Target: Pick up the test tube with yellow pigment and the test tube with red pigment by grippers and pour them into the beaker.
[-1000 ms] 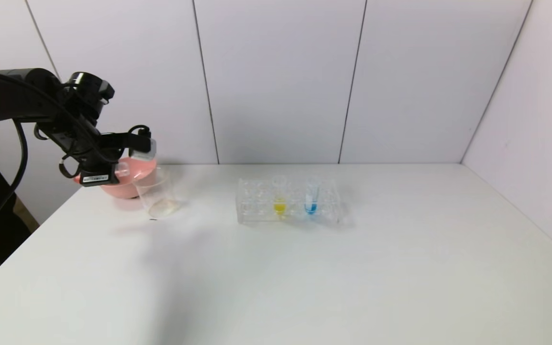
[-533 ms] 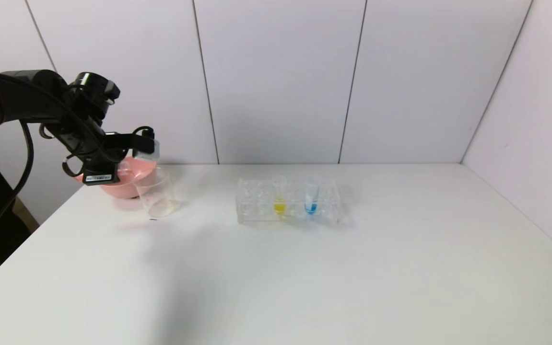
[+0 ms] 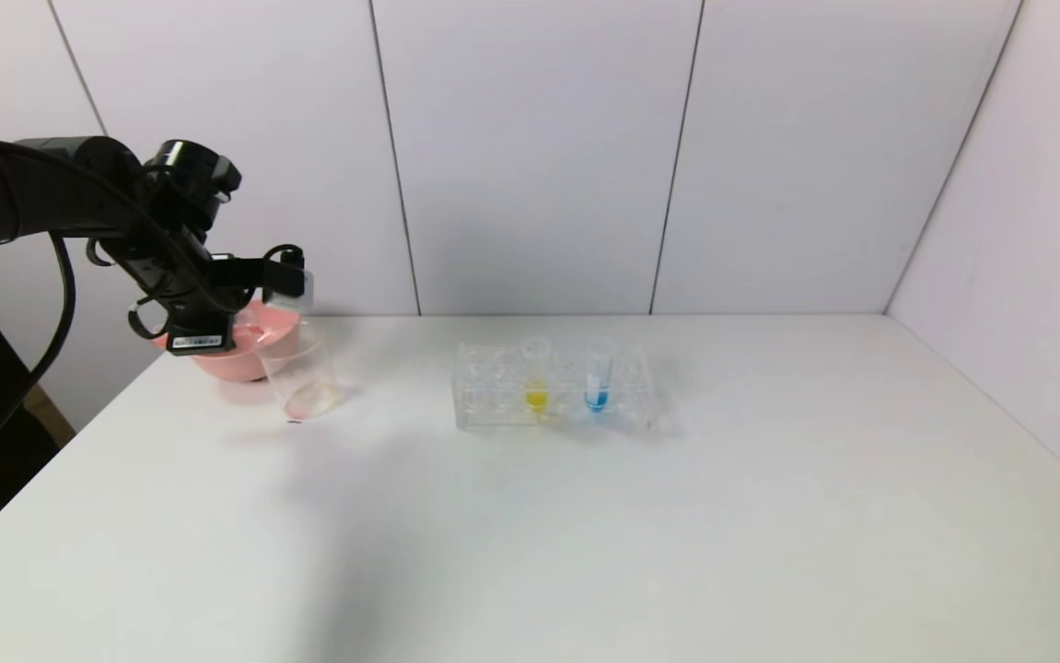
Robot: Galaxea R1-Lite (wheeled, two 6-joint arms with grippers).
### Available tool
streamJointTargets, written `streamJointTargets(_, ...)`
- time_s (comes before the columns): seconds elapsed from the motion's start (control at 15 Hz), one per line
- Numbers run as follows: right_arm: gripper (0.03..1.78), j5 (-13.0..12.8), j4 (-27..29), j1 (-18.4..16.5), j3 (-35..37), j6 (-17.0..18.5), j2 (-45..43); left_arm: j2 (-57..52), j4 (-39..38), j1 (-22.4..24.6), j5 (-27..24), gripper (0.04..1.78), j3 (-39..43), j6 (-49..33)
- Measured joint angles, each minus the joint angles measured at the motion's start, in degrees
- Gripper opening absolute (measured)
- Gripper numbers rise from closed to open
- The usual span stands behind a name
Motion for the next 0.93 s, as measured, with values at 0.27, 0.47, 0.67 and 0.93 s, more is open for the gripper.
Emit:
streamJointTargets(0.27, 1.70, 0.0, 0.0, 0.0, 0.0, 0.0, 0.0, 0.1, -0.2, -0.8, 2.1, 0.45, 0.0, 0.0)
streamJointTargets(0.47, 1.70, 0.0, 0.0, 0.0, 0.0, 0.0, 0.0, 0.1, -0.2, -0.9, 2.3, 0.45, 0.0, 0.0)
streamJointTargets(0.67, 1.70, 0.0, 0.0, 0.0, 0.0, 0.0, 0.0, 0.1, -0.2, -0.9, 2.5, 0.45, 0.0, 0.0)
streamJointTargets(0.93, 1.70, 0.0, 0.0, 0.0, 0.0, 0.0, 0.0, 0.2, -0.2, -1.2, 3.6, 0.45, 0.0, 0.0)
